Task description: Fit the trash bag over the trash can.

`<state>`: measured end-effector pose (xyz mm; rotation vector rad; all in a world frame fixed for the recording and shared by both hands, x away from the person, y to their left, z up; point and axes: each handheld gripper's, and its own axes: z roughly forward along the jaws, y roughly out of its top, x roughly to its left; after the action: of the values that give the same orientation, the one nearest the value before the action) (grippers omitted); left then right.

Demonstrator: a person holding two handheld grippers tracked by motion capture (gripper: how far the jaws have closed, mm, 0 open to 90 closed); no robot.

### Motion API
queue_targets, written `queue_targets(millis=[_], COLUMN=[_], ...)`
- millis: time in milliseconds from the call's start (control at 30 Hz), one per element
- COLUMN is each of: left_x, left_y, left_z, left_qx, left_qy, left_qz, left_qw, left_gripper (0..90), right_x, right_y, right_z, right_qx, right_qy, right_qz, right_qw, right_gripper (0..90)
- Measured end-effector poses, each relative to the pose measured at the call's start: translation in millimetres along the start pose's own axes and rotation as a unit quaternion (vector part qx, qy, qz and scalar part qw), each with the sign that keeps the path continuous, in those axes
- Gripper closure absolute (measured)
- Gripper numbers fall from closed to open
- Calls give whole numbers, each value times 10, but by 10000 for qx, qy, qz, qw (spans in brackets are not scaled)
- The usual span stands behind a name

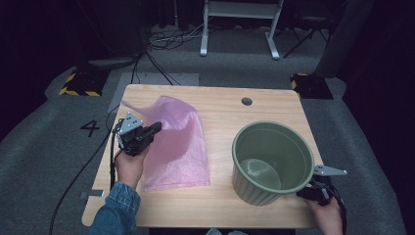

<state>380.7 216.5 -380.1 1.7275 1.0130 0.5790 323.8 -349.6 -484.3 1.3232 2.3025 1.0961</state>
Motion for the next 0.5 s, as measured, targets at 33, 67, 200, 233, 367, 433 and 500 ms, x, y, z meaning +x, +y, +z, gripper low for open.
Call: queue_targets(millis=[33, 67, 200, 233, 367, 433, 500], left_x=[6, 10, 41, 51, 92, 109, 120], left_y=[17, 30, 69, 77, 128, 162, 189], left_z=[-14, -26, -84, -96, -158, -191, -221], left_qx=[-8, -21, -78, -77, -137, -158, -191], left_qy=[-21, -47, -118, -126, -121, -105, -97], left_qz=[8, 3, 15, 16, -1, 18, 7], left_qw=[10000, 10000, 9999, 9999, 9998, 9998, 9998], left_gripper=[888, 888, 888, 888, 888, 888, 888], right_x=[-2, -4, 21, 32, 112, 159, 199], right_y=[10, 20, 76, 92, 156, 186, 210], right_z=[21, 43, 140, 166, 256, 302, 343], right_qx=[-14, -26, -84, -98, -125, -117, -111], right_qy=[48, 101, 283, 303, 273, 311, 339], right_qz=[38, 70, 10, -26, -107, -181, -238], right_qw=[10000, 9999, 9996, 9995, 9995, 9993, 9991], right_gripper=[477, 478, 479, 478, 477, 477, 476])
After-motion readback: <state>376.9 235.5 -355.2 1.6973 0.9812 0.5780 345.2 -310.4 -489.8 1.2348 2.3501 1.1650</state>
